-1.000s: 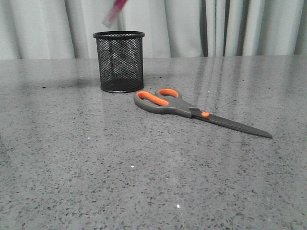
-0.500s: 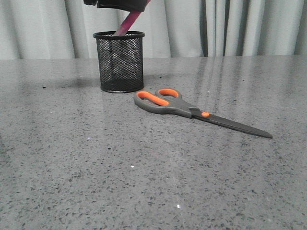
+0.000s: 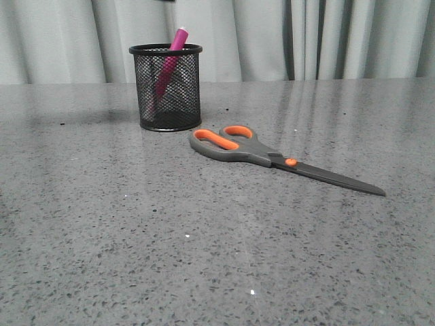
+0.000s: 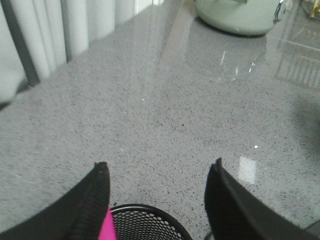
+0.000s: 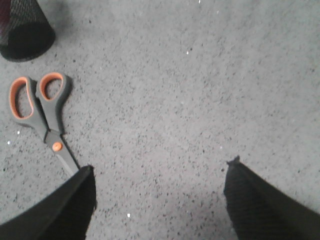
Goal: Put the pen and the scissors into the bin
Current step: 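Lower the marker into the cup and open the left gripper, then move the right gripper down over the scissors handles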
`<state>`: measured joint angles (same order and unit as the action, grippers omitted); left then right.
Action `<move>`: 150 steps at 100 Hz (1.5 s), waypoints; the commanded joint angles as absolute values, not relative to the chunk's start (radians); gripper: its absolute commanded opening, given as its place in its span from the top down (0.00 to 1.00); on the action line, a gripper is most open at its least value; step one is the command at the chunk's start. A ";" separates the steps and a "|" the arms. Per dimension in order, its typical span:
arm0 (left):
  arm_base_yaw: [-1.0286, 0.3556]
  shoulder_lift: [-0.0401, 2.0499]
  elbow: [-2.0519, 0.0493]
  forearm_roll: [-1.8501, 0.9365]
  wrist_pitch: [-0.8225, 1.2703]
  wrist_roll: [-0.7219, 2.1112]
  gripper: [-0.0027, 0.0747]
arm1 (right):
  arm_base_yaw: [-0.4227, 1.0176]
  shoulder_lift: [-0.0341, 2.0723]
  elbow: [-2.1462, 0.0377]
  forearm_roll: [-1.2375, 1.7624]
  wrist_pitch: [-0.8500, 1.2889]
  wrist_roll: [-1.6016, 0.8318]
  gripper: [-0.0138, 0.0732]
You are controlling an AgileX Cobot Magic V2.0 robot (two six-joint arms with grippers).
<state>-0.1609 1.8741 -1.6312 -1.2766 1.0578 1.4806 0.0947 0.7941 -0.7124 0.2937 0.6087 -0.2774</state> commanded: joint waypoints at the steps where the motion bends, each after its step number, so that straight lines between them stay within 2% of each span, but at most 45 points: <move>1: -0.120 1.762 -1.663 -1.366 1.119 1.482 0.56 | 0.087 0.795 -0.748 0.295 0.532 -0.285 0.28; 14: -0.045 1.661 -1.663 -1.355 1.165 1.482 0.79 | 0.087 0.795 -0.748 0.324 0.533 -0.285 0.28; 22: 0.002 1.598 -1.663 -1.329 1.192 1.482 0.99 | 0.087 0.795 -0.748 0.335 0.533 -0.285 0.28; 41: 0.066 1.448 -1.663 -1.256 1.164 1.445 0.99 | 0.087 0.798 -0.763 0.340 0.538 -0.288 0.28; 58: 0.083 1.321 -1.586 -1.257 1.097 1.399 0.99 | 0.097 0.843 -0.865 0.340 0.598 -0.355 0.28; 80: 0.081 1.095 -1.274 -1.252 0.680 1.399 0.99 | 0.218 1.005 -1.035 0.340 0.763 -0.452 0.28; 92: 0.081 0.988 -1.104 -1.254 0.559 1.388 0.99 | 0.296 1.110 -1.111 0.333 0.833 -0.471 0.28; 120: 0.081 0.869 -0.868 -1.252 0.543 1.383 0.99 | 0.405 1.386 -1.298 0.282 0.980 -0.471 0.28; 150: 0.081 0.855 -0.835 -1.233 0.547 1.383 0.99 | 0.485 1.623 -1.446 0.198 1.073 -0.454 0.28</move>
